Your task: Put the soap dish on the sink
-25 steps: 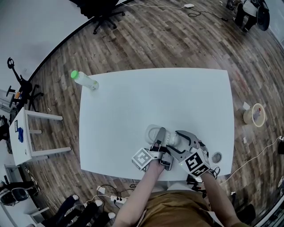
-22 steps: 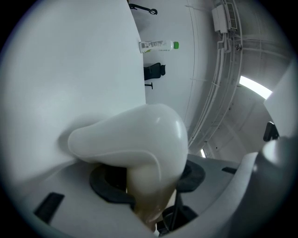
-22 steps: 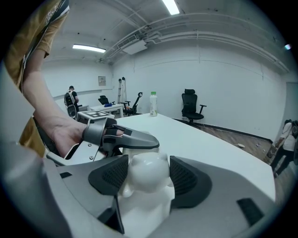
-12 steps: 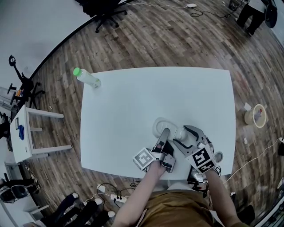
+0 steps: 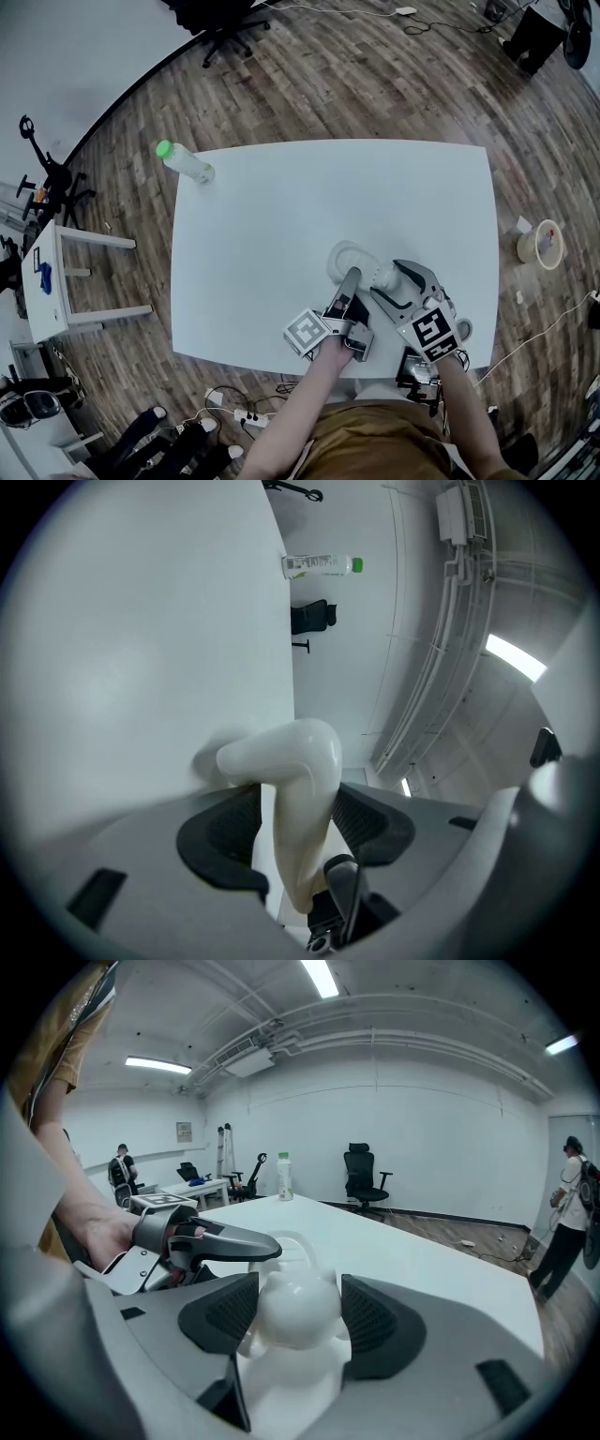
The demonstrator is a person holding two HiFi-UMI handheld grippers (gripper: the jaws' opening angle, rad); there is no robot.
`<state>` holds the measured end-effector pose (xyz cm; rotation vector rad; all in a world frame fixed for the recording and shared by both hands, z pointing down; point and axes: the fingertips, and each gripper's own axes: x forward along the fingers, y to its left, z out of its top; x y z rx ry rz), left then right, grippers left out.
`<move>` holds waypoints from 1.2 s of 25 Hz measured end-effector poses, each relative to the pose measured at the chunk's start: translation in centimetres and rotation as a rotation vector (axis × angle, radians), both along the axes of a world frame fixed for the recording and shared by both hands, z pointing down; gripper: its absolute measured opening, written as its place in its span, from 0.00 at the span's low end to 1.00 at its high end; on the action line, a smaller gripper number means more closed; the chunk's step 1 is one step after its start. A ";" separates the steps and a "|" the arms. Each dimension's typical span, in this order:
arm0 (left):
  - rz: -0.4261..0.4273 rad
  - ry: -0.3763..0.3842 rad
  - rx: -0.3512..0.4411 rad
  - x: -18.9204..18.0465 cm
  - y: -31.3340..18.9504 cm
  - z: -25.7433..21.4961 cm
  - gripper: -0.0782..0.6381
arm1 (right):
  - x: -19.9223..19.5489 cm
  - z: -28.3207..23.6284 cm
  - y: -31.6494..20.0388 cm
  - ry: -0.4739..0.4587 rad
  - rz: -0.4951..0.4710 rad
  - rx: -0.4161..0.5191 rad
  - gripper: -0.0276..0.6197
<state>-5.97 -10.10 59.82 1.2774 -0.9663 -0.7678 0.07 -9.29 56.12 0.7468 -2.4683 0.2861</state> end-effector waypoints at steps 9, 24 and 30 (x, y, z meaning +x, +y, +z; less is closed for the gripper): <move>0.031 0.023 0.027 1.1 -1.1 -0.8 0.42 | 0.5 -0.7 -0.3 -0.015 0.033 0.011 0.48; 0.134 0.158 0.114 4.7 -2.3 -0.4 0.42 | 4.5 -0.8 -1.6 0.003 0.148 0.027 0.48; 0.178 0.171 0.120 5.8 -1.3 -0.2 0.42 | 6.1 -1.3 -1.8 -0.012 0.190 0.044 0.48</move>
